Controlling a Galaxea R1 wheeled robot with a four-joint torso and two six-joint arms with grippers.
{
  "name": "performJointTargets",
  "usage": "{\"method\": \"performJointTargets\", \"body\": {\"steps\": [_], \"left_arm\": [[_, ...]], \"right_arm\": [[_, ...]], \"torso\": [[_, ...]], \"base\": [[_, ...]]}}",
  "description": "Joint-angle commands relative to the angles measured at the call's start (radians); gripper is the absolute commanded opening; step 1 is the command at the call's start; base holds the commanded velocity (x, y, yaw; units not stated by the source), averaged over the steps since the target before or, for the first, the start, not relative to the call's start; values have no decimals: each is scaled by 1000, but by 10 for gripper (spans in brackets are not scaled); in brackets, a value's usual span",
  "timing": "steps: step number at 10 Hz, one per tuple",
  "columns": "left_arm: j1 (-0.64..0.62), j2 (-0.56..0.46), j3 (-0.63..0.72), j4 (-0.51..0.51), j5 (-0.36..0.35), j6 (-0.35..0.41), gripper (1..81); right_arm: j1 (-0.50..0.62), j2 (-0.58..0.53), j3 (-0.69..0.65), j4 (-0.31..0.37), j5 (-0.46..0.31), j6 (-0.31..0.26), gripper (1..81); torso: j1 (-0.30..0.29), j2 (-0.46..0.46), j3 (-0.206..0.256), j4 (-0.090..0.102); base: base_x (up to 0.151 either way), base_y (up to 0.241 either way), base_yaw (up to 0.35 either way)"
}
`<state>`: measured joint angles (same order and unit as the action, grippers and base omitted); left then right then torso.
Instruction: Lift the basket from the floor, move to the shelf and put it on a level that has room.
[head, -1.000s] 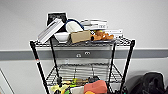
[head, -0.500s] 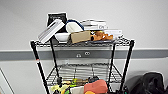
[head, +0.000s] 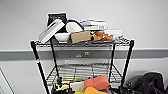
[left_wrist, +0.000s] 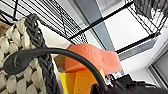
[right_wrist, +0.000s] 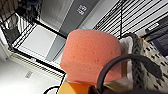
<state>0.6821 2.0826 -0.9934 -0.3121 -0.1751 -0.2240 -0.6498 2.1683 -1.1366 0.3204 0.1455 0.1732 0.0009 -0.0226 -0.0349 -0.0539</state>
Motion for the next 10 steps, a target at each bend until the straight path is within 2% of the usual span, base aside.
{"method": "performJointTargets", "body": {"steps": [1, 7, 10], "left_arm": [[-175, -36, 139, 11, 0, -1, 10], [-292, -80, 217, 1, 3, -3, 10], [-348, -94, 229, -2, 6, -35, 10]], "right_arm": [[181, -23, 130, -1, -14, 15, 10], [281, -68, 201, -1, -15, 63, 10], [330, -77, 213, -1, -23, 91, 10]], "torso": [[0, 0, 0, 0], [0, 0, 0, 0], [0, 0, 0, 0]], "base": [[0, 0, 0], [0, 0, 0], [0, 0, 0]]}}
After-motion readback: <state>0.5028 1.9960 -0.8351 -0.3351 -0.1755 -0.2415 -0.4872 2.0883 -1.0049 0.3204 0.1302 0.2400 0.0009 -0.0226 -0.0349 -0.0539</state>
